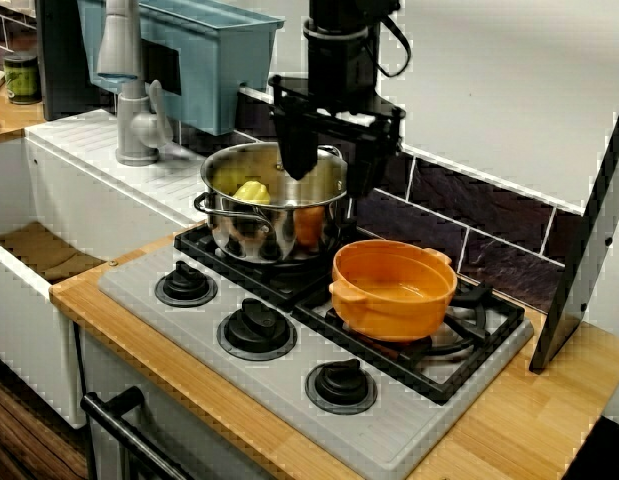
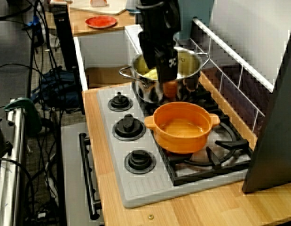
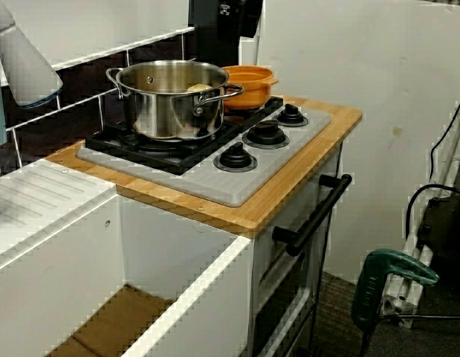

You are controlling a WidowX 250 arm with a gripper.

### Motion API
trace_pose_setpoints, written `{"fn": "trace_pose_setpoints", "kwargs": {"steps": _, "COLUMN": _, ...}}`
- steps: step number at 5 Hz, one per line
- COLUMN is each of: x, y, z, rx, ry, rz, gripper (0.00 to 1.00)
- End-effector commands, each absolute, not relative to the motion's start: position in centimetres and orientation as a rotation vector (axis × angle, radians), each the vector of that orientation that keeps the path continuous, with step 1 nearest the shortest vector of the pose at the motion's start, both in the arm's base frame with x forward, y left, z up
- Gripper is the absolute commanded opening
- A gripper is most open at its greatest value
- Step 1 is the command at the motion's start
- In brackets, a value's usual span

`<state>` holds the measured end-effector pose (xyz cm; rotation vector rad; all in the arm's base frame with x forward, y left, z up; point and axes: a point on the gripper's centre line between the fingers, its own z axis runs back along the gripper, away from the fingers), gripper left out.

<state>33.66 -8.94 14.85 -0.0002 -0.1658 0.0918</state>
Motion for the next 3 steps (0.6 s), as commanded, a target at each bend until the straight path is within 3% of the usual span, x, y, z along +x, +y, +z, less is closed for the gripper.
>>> {"fn": "trace_pose_setpoints", "kwargs": {"steps": 1, "x": 33.1, "y": -12.5, "z": 15.3, "rx": 0.007, "ry": -0.216, "rz": 0.030, "gripper": 1.00}}
{"fn": "trace_pose_setpoints", "kwargs": {"steps": 3, "x": 33.7, "y": -14.6, "z": 14.6, "rx": 0.029, "ry": -0.213, "rz": -0.001, "gripper": 1.00}}
